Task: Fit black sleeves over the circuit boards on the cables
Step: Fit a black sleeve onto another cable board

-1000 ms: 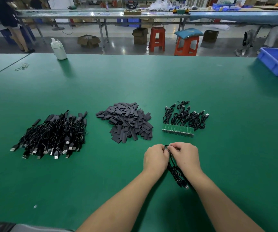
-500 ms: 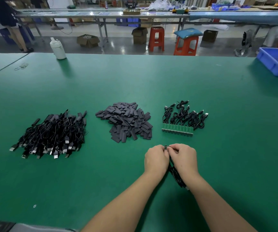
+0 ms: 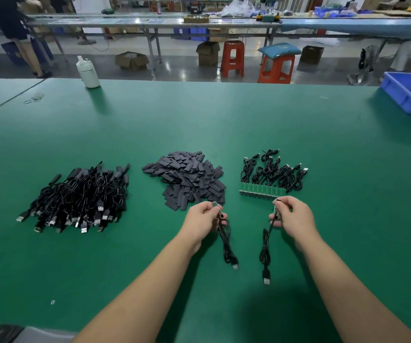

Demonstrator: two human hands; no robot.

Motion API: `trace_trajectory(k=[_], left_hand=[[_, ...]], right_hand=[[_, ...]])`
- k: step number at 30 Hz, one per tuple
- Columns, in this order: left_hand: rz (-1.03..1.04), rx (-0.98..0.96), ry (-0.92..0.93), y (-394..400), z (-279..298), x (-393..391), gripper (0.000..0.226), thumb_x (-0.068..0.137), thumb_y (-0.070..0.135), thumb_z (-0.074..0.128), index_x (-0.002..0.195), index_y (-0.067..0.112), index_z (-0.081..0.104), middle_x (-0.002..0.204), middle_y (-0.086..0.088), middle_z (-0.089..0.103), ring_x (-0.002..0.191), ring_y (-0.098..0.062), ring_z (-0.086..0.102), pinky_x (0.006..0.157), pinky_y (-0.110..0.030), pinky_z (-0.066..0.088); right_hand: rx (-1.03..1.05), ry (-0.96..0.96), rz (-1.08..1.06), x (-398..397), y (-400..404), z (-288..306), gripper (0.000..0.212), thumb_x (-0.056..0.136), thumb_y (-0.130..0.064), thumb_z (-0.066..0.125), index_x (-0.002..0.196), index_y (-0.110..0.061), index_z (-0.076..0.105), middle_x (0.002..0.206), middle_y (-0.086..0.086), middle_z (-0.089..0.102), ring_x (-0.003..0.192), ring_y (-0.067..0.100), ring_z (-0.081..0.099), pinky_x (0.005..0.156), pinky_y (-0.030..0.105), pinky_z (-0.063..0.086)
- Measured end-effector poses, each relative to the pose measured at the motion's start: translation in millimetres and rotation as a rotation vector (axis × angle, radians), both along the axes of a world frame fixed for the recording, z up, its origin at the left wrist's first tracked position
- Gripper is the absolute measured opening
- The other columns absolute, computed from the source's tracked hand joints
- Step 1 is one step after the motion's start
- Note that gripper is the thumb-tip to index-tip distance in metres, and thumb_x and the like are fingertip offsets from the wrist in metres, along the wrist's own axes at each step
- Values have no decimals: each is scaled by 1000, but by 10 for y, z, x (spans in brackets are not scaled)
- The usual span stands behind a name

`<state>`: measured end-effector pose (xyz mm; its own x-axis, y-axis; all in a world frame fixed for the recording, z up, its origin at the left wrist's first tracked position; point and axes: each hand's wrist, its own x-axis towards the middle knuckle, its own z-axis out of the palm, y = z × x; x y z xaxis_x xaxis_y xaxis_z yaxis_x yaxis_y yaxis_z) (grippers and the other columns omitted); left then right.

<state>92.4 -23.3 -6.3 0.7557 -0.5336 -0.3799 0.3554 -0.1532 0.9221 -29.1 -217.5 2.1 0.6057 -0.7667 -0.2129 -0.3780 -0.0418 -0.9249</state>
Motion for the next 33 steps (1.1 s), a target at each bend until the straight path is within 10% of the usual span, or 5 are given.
trace_trajectory(k=[5, 13, 20, 28, 33], left_hand=[[7, 2, 10, 195, 11, 143, 14, 100, 10, 54, 91, 6, 63, 85, -12, 71, 63, -16, 66, 57, -23, 53], [-22, 225, -253, 239, -17, 176, 22, 90, 25, 69, 83, 4, 67, 66, 4, 50, 59, -12, 37, 58, -21, 36], [-82, 104, -228, 121, 19, 108, 13, 90, 18, 68, 83, 7, 66, 62, -1, 45, 53, -13, 33, 50, -25, 28], [-33, 205, -320, 185, -70, 275, 7, 90, 20, 68, 85, 20, 73, 82, 5, 70, 76, -9, 58, 68, -17, 47], [127, 669, -915, 512, -200, 575, 15, 94, 21, 57, 99, 25, 70, 100, 6, 61, 92, -15, 57, 73, -28, 44]], right_hand=[[0, 69, 42, -29, -186, 9, 16, 102, -12, 53, 109, -9, 66, 105, 10, 66, 71, 16, 69, 62, 29, 59], [-746, 356, 181, 115, -65, 42, 32, 100, -23, 55, 131, -16, 61, 121, 4, 64, 106, 20, 60, 89, 37, 51], [-27, 103, 539, 362, 755, -30, 38, 95, -37, 63, 131, -24, 59, 111, -6, 69, 100, 13, 65, 94, 32, 51], [159, 60, 413, 445, 946, -203, 20, 103, -17, 50, 118, -12, 63, 74, 9, 61, 47, 11, 61, 49, 26, 52], [181, 87, 445, 424, 862, -249, 23, 101, -19, 56, 120, -12, 66, 85, 9, 71, 57, 18, 64, 57, 31, 58]])
